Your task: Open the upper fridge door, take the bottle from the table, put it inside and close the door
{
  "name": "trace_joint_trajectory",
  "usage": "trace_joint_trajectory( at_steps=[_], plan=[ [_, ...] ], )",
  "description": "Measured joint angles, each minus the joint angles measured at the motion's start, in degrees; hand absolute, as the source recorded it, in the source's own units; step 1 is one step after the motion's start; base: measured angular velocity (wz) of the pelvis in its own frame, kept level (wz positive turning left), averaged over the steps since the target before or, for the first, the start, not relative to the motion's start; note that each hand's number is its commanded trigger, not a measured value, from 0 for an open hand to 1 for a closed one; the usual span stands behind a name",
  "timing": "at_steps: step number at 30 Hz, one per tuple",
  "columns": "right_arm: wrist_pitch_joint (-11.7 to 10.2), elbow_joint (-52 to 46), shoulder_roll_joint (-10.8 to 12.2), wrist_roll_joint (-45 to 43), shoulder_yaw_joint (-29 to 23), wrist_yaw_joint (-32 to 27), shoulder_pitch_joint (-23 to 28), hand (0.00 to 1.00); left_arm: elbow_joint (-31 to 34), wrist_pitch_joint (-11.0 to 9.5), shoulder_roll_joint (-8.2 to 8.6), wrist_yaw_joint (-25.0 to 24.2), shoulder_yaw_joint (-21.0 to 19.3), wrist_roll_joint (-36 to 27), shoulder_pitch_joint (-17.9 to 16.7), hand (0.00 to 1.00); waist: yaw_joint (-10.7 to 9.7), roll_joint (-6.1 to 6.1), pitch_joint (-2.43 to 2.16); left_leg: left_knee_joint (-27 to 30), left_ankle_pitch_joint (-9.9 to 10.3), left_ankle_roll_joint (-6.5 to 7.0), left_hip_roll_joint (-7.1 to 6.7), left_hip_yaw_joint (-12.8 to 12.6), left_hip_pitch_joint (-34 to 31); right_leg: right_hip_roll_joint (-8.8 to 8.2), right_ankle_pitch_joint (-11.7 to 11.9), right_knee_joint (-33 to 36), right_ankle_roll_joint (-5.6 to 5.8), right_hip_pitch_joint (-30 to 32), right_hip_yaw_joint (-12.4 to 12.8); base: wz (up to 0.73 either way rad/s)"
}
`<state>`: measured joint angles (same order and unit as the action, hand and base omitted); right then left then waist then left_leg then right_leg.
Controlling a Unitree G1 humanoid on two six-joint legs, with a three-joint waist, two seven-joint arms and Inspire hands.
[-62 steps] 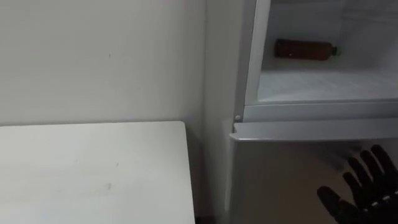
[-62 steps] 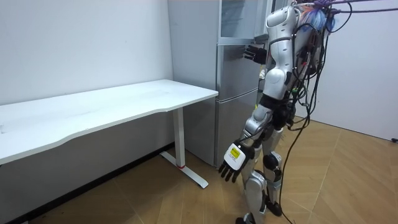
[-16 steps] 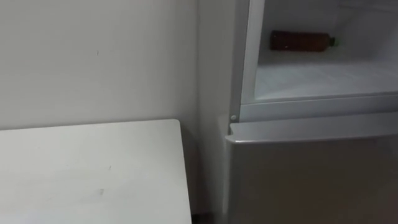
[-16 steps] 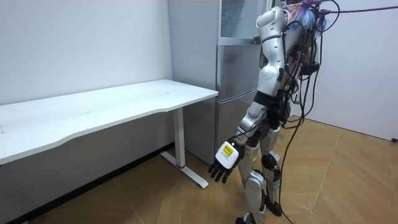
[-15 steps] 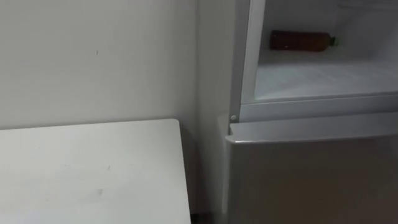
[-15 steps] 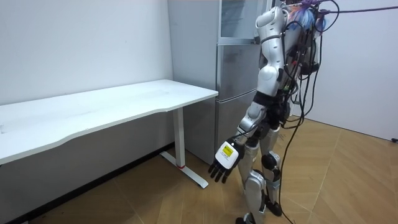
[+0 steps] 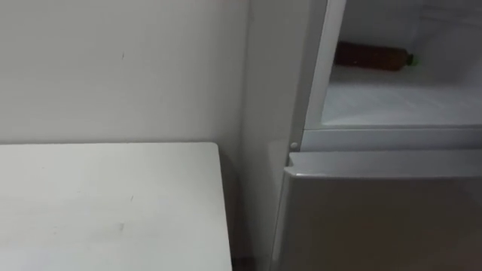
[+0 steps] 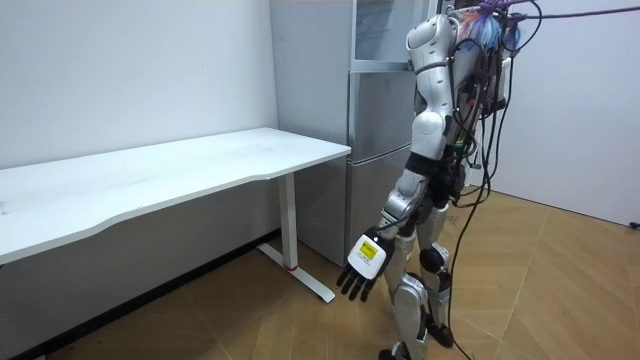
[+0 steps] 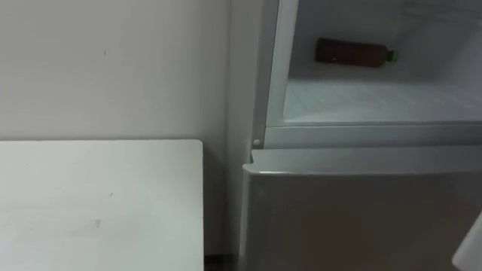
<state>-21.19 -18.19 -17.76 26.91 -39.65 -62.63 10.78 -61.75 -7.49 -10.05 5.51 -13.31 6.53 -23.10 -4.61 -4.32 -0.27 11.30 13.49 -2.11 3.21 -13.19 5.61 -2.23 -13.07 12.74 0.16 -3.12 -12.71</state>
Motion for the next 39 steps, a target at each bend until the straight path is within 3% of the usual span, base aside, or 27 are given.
trace_joint_trajectory(
  at_steps=[5,24,31,39],
  plan=[
    [0.0,-1.2,-2.8,-5.3,-0.2,1.3,-3.9,0.0,-1.9,0.5,0.11,0.0,0.0,0.4,0.1,0.0,0.0,-0.01,-0.03,0.0,0.0,0.0,0.06,0.1,0.0,0.04,0.0,-0.1,-0.02,0.0,-0.1,0.0],
    [0.1,-6.6,-2.8,-9.0,0.9,7.2,-6.2,0.0,-1.8,1.2,0.13,0.1,0.4,0.5,1.1,0.0,0.7,-0.05,0.12,0.2,0.0,0.0,0.06,0.1,0.2,-0.05,0.0,0.2,-0.03,-0.1,0.0,0.0],
    [0.0,-7.1,-2.8,-13.7,4.8,10.2,-6.5,0.0,-1.9,1.2,0.08,0.1,1.2,0.5,1.8,0.0,1.2,0.03,0.56,0.1,0.0,0.0,0.05,0.7,1.0,0.0,0.0,-0.2,-0.04,-1.2,-0.3,0.02],
    [0.0,-8.0,-2.8,-13.8,10.9,15.5,-6.5,0.0,-1.9,1.2,0.11,0.0,2.3,0.6,3.0,0.0,2.7,1.02,0.4,0.1,0.0,0.01,0.05,0.7,0.9,0.02,0.0,0.0,-0.1,-0.9,-0.2,0.0]
  ],
)
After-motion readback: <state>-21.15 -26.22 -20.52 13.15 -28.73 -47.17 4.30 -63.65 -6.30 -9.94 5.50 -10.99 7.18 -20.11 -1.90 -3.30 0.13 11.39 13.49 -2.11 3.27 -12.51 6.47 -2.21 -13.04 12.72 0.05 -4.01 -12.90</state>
